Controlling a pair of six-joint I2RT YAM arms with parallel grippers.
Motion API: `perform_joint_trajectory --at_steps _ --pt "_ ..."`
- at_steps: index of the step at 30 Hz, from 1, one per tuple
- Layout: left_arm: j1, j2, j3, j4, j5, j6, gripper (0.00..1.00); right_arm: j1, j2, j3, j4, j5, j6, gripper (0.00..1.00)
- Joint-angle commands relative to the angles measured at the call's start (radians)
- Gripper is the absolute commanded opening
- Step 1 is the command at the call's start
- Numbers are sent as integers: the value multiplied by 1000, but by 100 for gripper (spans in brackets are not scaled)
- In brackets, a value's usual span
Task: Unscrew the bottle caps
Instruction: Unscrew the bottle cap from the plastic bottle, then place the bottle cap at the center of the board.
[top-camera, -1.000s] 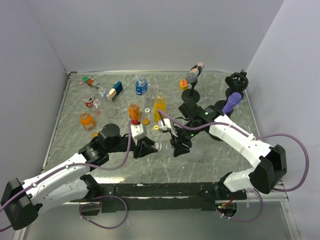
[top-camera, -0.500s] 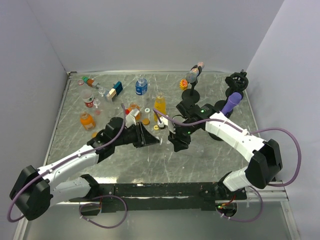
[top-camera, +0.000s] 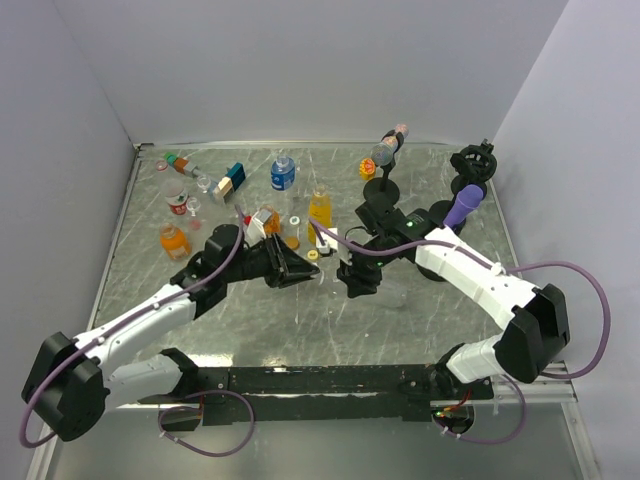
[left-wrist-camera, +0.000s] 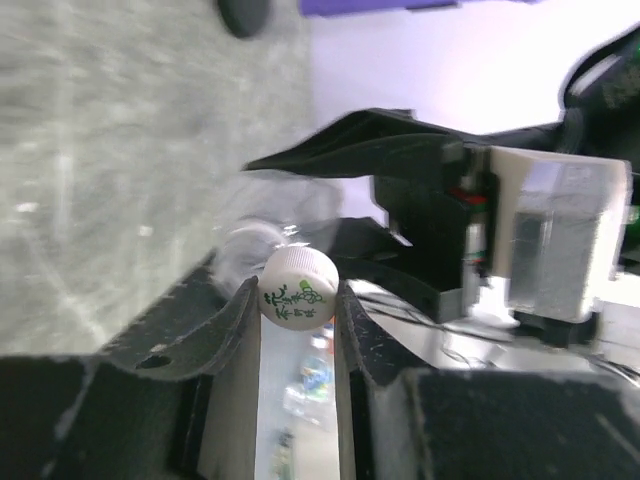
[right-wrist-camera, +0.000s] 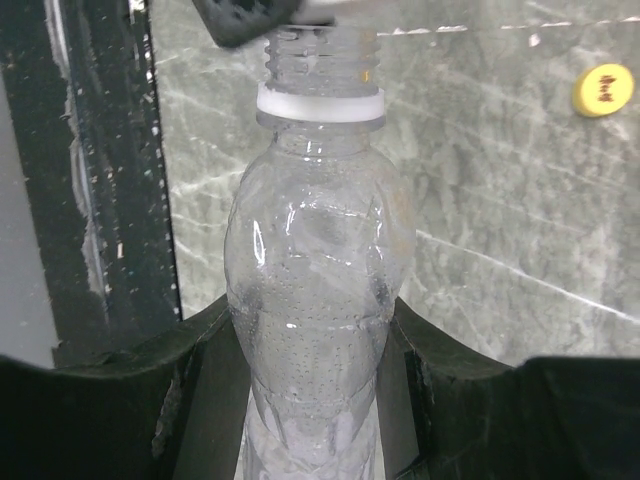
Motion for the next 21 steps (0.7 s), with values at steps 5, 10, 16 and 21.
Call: perform_joint_trajectory --at_steps 5,10,16,21 --pt "24 -14 78 -450 -334 436 1 -58 -73 -51 100 -26 29 27" --pt "23 169 108 -490 -484 588 1 -101 -75 -37 97 -95 39 28" --pt "20 337 186 -463 -642 654 5 -121 -79 -42 101 -132 42 28" --pt "17 457 245 -443 -640 671 28 -132 -84 -42 103 -150 46 28"
